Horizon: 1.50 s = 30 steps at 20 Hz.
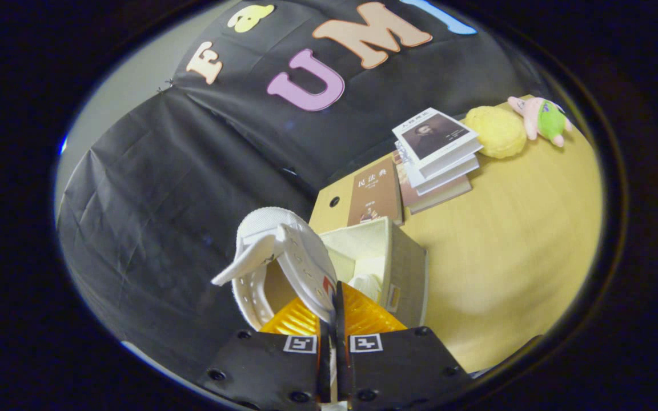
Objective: Open the storage box then place both shoes into the box .Put the left shoe in first, then the right shoe, with the right side of both shoes facing outward in a uniform manner.
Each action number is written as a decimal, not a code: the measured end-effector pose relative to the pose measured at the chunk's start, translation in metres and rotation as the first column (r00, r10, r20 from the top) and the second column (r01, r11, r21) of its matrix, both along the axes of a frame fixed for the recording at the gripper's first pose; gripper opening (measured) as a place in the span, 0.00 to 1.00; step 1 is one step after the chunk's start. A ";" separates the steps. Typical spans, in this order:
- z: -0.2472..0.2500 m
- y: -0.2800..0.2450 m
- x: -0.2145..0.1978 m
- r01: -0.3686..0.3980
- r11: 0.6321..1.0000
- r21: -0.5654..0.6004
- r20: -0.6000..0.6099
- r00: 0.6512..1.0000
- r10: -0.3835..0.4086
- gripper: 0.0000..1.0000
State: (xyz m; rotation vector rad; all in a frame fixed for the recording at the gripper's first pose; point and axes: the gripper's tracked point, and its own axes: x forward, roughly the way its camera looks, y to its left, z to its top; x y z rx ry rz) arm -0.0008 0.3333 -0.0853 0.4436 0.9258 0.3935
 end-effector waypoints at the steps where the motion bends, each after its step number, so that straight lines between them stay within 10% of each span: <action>1: -0.012 0.009 -0.003 -0.011 1.000 -0.020 -0.018 1.000 0.011 0.07; 13: -0.085 0.015 0.024 -0.007 0.928 -0.373 -0.002 1.000 0.007 0.10; 20: -0.020 0.025 0.019 -0.069 0.951 -0.300 0.159 0.980 0.121 1.00; 30: 0.031 -0.096 -0.016 -0.023 0.946 -0.325 0.369 0.917 0.149 1.00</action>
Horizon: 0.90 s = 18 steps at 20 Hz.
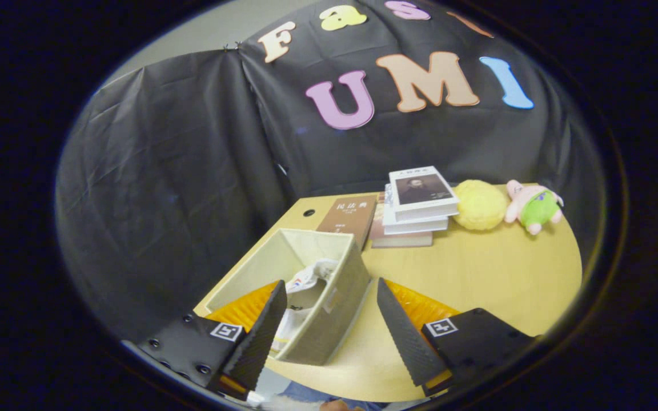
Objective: Open the storage box then place both shoes into the box .Put the left shoe in first, then the right shoe, with the right side of both shoes facing outward in a uniform manner.
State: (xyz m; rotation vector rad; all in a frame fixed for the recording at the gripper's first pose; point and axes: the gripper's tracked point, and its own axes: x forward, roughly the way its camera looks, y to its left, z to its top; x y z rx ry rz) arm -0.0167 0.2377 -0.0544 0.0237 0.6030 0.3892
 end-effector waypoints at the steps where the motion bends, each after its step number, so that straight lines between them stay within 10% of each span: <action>1: 0.010 -0.021 -0.002 0.016 1.000 -0.009 0.052 0.999 -0.015 1.00; 12: 0.101 -0.211 0.002 0.331 0.944 0.003 0.513 0.810 -0.285 1.00; 18: 0.101 -0.226 0.003 0.380 0.925 -0.009 0.536 0.783 -0.316 1.00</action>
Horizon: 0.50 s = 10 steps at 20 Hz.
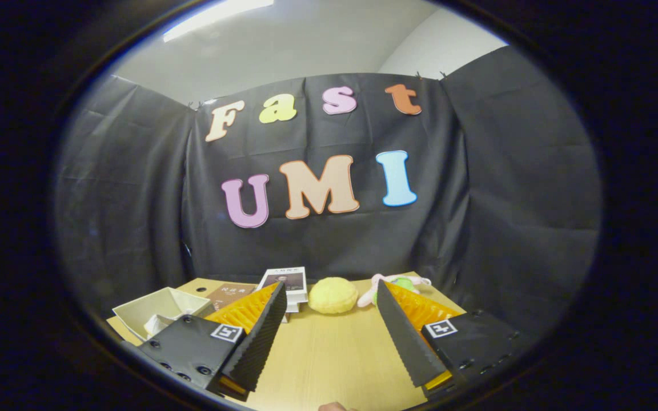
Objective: Open the storage box then place both shoes into the box .Put the left shoe in first, then the right shoe, with the right side of both shoes facing outward in a uniform manner.
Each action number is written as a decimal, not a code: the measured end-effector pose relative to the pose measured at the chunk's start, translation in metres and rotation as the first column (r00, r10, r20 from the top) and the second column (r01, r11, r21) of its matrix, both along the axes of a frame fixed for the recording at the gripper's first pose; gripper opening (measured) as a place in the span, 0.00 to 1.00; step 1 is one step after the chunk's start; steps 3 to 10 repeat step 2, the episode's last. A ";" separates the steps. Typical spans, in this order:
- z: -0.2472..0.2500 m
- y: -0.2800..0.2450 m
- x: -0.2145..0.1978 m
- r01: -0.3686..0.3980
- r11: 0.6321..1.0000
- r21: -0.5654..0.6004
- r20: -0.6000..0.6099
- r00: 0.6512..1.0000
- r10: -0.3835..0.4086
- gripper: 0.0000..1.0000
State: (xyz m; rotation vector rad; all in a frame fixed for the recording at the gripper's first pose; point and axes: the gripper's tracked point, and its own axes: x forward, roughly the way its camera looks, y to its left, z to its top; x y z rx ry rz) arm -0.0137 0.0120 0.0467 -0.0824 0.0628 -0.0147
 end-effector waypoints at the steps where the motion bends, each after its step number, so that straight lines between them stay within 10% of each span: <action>1: -0.005 0.003 0.000 -0.004 1.000 0.000 -0.011 1.000 0.004 1.00; 10: -0.011 0.005 0.000 -0.012 1.000 0.005 -0.023 1.000 0.012 1.00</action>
